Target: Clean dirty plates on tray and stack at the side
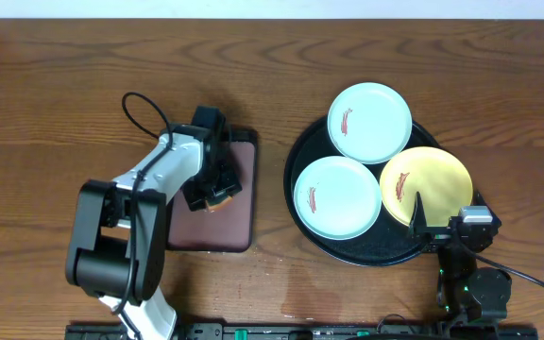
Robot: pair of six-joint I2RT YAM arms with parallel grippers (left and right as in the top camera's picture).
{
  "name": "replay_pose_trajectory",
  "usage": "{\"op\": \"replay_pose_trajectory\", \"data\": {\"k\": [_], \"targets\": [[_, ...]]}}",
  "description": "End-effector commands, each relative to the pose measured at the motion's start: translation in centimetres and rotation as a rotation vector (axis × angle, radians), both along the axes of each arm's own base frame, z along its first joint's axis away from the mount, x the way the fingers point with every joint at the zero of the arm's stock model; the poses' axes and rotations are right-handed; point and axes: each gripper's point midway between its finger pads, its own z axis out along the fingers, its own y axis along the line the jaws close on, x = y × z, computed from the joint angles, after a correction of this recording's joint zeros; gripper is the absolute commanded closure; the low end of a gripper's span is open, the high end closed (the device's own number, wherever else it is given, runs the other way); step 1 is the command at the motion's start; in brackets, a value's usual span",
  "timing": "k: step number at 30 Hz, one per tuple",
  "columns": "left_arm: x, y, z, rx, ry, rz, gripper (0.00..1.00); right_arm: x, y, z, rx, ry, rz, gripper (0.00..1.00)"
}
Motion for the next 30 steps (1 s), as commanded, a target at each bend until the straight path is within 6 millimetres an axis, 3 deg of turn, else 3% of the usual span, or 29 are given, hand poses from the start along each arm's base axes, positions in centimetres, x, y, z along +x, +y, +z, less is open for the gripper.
{"op": "replay_pose_trajectory", "data": {"k": [1, 12, 21, 22, 25, 28, 30], "targets": [[-1.9, 0.3, -2.4, -0.001, 0.059, 0.002, 0.46, 0.0, -0.2, -0.2, -0.009, 0.002, -0.009, 0.01], [-1.8, 0.2, -2.4, -0.002, 0.055, 0.003, 0.90, 0.0, -0.2, -0.2, -0.009, 0.002, -0.009, 0.01], [-1.4, 0.3, -2.5, 0.002, 0.036, 0.020, 0.92, 0.0, -0.2, -0.2, -0.009, 0.002, -0.009, 0.01], [-1.3, 0.3, -2.5, 0.006, 0.033, 0.019, 0.86, 0.0, -0.2, -0.2, -0.009, 0.002, -0.009, 0.01], [-0.7, 0.9, -2.6, 0.042, 0.007, 0.017, 0.25, 0.0, -0.2, -0.2, -0.009, 0.002, -0.009, 0.01], [0.0, 1.7, -2.6, 0.091, -0.026, 0.016, 0.10, 0.0, -0.2, -0.2, -0.009, 0.002, -0.009, 0.01], [0.5, 2.1, -2.6, 0.112, -0.047, 0.016, 0.09, 0.0, -0.2, -0.2, -0.009, 0.002, -0.009, 0.01]]}}
